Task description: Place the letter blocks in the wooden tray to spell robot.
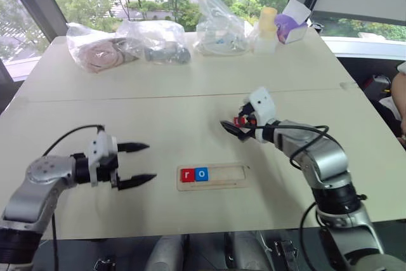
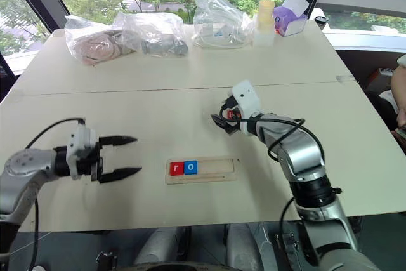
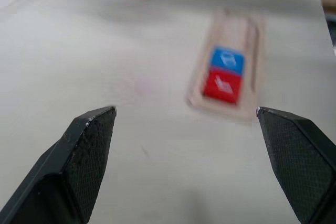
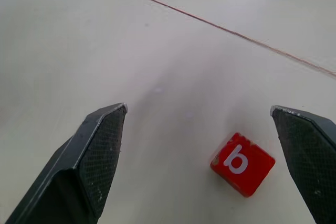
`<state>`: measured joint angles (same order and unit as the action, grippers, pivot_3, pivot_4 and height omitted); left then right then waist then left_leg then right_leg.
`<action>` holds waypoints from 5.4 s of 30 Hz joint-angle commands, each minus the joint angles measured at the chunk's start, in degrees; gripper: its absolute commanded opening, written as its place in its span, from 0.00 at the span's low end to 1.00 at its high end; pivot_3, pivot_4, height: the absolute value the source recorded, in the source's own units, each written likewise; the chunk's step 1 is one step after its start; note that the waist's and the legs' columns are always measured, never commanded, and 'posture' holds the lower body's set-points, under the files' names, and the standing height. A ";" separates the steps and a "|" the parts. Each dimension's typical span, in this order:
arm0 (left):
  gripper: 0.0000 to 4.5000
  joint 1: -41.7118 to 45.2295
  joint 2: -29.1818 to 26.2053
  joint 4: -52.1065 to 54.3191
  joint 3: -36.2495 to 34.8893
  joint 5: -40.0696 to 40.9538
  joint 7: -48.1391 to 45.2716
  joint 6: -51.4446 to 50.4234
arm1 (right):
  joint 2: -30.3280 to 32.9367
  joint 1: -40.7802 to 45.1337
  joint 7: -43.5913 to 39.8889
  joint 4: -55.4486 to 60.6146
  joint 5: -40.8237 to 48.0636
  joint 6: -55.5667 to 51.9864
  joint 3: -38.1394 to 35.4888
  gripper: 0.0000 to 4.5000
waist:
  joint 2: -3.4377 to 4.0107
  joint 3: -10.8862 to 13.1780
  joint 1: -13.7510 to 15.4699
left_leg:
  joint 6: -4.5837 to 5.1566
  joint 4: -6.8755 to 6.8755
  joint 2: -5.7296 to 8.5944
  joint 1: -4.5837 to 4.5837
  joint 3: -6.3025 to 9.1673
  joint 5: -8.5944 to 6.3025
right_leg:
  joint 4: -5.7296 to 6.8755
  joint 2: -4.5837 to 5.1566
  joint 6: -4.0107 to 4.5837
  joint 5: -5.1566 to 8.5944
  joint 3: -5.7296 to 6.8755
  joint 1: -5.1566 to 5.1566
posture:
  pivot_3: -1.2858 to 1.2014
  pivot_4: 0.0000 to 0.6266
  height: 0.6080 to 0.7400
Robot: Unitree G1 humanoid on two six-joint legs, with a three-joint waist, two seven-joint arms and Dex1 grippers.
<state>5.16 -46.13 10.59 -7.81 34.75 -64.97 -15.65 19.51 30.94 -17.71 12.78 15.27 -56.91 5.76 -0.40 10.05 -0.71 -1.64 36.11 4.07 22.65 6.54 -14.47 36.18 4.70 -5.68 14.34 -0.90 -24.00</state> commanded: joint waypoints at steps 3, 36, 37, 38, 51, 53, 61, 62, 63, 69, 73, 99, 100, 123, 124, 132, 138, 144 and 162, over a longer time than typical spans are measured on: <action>1.00 1.86 0.52 7.13 -2.62 6.21 4.22 -7.66 | -2.95 -0.04 6.97 0.52 -4.79 -1.18 0.85 1.00 | 0.01 0.00 -0.15 | -0.01 -0.08 0.02 -0.01 -0.09 0.01 | 0.03 -0.03 -0.02 -0.01 -0.02 -0.08 | 0.52 0.24 1.00; 1.00 2.06 5.94 11.23 1.35 3.18 7.14 -9.24 | -10.94 -1.63 18.41 -9.78 -12.99 -1.77 -3.68 0.26 | 0.01 -0.06 -0.31 | -0.09 -0.02 0.00 -0.28 -0.16 0.08 | 0.19 -0.19 0.05 -0.06 -0.09 0.11 | 0.52 0.24 1.00; 1.00 1.46 6.03 11.51 2.41 2.09 6.56 -8.28 | -8.77 -2.31 17.53 -6.54 -12.96 -3.00 -3.49 0.26 | 0.01 -0.06 -0.03 | -0.09 -0.02 0.01 -0.28 -0.17 0.08 | 0.18 -0.17 0.05 -0.06 -0.09 0.13 | 0.52 0.24 1.00; 1.00 1.04 6.36 11.70 3.42 1.47 6.34 -7.79 | -6.63 -3.14 16.48 -1.79 -12.17 -5.98 -4.36 0.26 | 0.05 -0.04 0.40 | -0.09 0.01 0.03 -0.27 -0.14 0.08 | 0.16 -0.16 0.05 -0.05 -0.06 0.18 | 0.52 0.24 1.00; 1.00 5.04 9.61 4.91 9.05 -2.09 2.23 -4.14 | -5.86 -19.45 11.56 37.29 -3.94 -35.59 -18.76 0.26 | 0.13 0.01 -0.20 | -0.01 -0.08 -0.11 -0.22 -0.07 0.04 | 0.01 -0.17 0.03 -0.03 0.03 0.18 | 0.52 0.24 1.00; 1.00 5.92 10.08 3.88 9.57 -2.44 1.63 -3.74 | -7.13 -22.01 12.19 38.48 -4.13 -35.59 -18.98 0.26 | 0.13 0.01 -0.25 | -0.02 -0.03 -0.09 -0.22 -0.14 0.04 | 0.01 -0.17 0.05 -0.02 -0.02 0.18 | 0.52 0.24 1.00; 1.00 8.46 10.95 0.58 10.66 -3.85 -0.39 -2.45 | -11.64 -27.49 12.96 41.31 -2.92 -35.59 -19.18 0.58 | 0.12 0.00 -0.11 | -0.02 0.00 -0.05 -0.22 -0.11 0.04 | 0.01 -0.17 -0.01 -0.02 -0.01 0.22 | 0.52 0.24 1.00; 1.00 8.52 11.00 0.31 10.70 -3.99 -0.52 -2.24 | -11.51 -27.65 12.85 41.52 -2.65 -35.59 -19.31 0.72 | 0.12 0.00 -0.08 | -0.02 -0.01 -0.05 -0.23 -0.11 0.04 | 0.00 -0.17 -0.01 -0.01 -0.01 0.22 | 0.52 0.24 1.00; 1.00 8.51 11.01 0.11 10.67 -4.08 -0.67 -2.06 | -11.50 -27.79 12.88 41.70 -2.44 -35.59 -19.38 0.80 | 0.12 0.00 -0.07 | -0.02 -0.01 -0.04 -0.22 -0.11 0.04 | 0.00 -0.17 -0.01 -0.01 -0.01 0.22 | 0.52 0.24 1.00; 1.00 7.95 11.45 -0.43 10.69 -4.72 -1.07 -1.14 | 13.47 -23.97 -6.39 39.04 6.86 -29.24 -19.44 0.99 | 0.34 0.20 -0.07 | 0.01 0.14 0.09 -0.20 -0.21 0.03 | -0.10 -0.03 0.02 0.03 -0.04 0.30 | 0.52 0.24 1.00; 1.00 7.28 11.37 -0.29 10.22 -4.94 -1.05 -0.64 | 28.09 -30.55 -26.41 29.22 6.97 -1.34 -20.63 0.99 | 0.05 0.19 0.04 | 0.14 0.01 -0.01 -0.28 -0.09 -0.01 | -0.21 -0.10 -0.25 0.03 0.15 0.51 | 0.52 0.24 1.00; 1.00 1.06 8.21 7.42 6.99 -3.97 2.10 -2.53 | 34.48 -22.22 -52.13 -12.73 -3.12 47.82 -4.94 0.48 | -0.13 0.45 0.17 | 0.19 0.15 0.06 -0.32 -0.23 -0.06 | -0.19 0.12 -0.25 0.05 -0.05 0.54 | 0.52 0.24 1.00; 1.00 1.07 8.10 7.47 7.00 -3.94 2.04 -2.61 | 34.39 -22.14 -51.91 -12.17 -3.08 47.42 -4.88 0.39 | -0.13 0.45 0.13 | 0.19 0.15 0.06 -0.32 -0.23 -0.06 | -0.19 0.11 -0.25 0.04 -0.06 0.54 | 0.52 0.24 1.00; 1.00 0.35 6.26 9.15 9.37 -6.07 -0.21 -0.92 | 23.77 -8.75 -46.33 6.14 -4.40 30.49 13.43 0.25 | -0.08 0.50 0.21 | 0.18 0.15 0.11 -0.24 -0.20 -0.06 | -0.18 0.21 -0.26 0.04 -0.02 0.44 | 0.52 0.24 1.00; 1.00 0.29 6.31 9.22 9.36 -6.12 -0.17 -0.90 | 23.45 -8.71 -46.26 5.84 -4.55 30.42 13.56 0.25 | -0.07 0.50 0.23 | 0.18 0.15 0.11 -0.24 -0.20 -0.06 | -0.18 0.21 -0.26 0.04 -0.03 0.44 | 0.52 0.24 1.00; 1.00 -0.59 6.62 9.57 9.37 -7.03 0.59 -0.14 | 20.89 -8.66 -45.54 4.51 -6.29 31.07 15.88 0.25 | -0.07 0.50 0.10 | 0.17 0.14 0.10 -0.24 -0.19 -0.05 | -0.15 0.19 -0.28 0.02 -0.02 0.41 | 0.52 0.24 1.00; 1.00 -0.67 7.11 9.43 9.49 -7.31 1.01 0.12 | 19.68 -8.22 -45.43 3.39 -7.34 31.73 16.49 0.25 | -0.07 0.50 0.12 | 0.16 0.15 0.10 -0.25 -0.19 -0.05 | -0.14 0.17 -0.29 0.02 -0.02 0.42 | 0.52 0.24 1.00; 1.00 -0.74 7.54 9.33 9.59 -7.58 1.32 0.35 | 18.90 -7.69 -45.82 3.07 -7.81 31.79 16.88 0.25 | -0.07 0.50 0.06 | 0.16 0.15 0.10 -0.25 -0.19 -0.04 | -0.13 0.12 -0.29 0.02 -0.02 0.41 | 0.52 0.24 1.00; 1.00 -2.02 7.71 10.20 9.07 -7.68 2.42 0.16 | 18.19 -4.37 -43.68 3.99 -5.78 29.47 12.71 0.99 | -0.07 0.50 0.09 | 0.15 0.15 0.09 -0.25 -0.18 -0.04 | -0.12 0.08 -0.29 0.01 -0.04 0.41 | 0.52 0.24 1.00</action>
<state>2.95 -38.36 18.76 1.56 26.74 -62.73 -16.33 38.14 25.19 -62.18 14.88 8.30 -27.49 21.03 -0.47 10.55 -0.62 -1.49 36.27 4.16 22.40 6.36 -14.51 36.07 4.77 -5.96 14.34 -0.93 -23.59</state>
